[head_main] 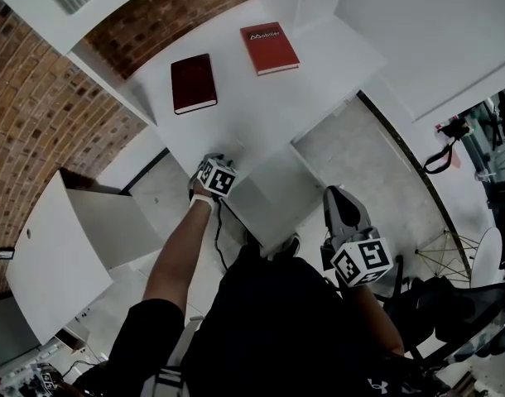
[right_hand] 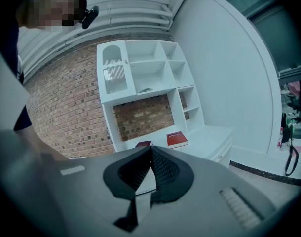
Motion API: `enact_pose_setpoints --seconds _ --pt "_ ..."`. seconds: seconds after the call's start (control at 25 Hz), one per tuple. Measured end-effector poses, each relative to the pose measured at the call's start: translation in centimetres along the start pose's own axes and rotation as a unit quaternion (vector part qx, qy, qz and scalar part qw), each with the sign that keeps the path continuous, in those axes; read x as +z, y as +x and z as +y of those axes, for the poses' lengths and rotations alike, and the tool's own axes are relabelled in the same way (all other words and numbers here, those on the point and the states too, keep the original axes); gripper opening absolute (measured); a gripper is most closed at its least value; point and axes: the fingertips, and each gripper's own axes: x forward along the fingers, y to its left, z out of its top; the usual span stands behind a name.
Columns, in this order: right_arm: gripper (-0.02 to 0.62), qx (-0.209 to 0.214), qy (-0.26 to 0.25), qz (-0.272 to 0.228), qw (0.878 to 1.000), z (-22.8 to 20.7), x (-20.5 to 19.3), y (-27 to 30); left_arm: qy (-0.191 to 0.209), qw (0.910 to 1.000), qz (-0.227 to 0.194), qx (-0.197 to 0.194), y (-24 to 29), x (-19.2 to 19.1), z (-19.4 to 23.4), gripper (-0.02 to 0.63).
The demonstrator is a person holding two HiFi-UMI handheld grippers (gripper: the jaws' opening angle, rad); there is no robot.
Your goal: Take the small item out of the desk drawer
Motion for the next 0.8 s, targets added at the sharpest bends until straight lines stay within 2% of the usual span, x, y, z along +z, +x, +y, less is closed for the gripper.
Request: enact_pose_setpoints --seconds 0.2,0.44,0.64,0.8 --pt "0.003 0.004 0.001 -0.003 1.000 0.4 0.2 0.7 0.006 0.9999 -0.011 0.006 -0.4 0.4 0.4 0.152" --pt "0.003 0.017 0.000 -0.008 1.000 0.6 0.7 1.5 0.001 0.9982 -0.055 0.026 -3.4 2.2 1.0 0.156" --pt "0.003 0.024 0.000 -0.013 1.000 0.3 1.1 2.1 0.006 0.9924 -0.116 0.039 -8.2 4.7 1.0 0.155" --pt "0.003 0.031 -0.004 -0.023 0.999 0.0 2.3 2.8 -0.003 0.9796 -0.191 0.063 -13.7 8.1 1.6 0.155"
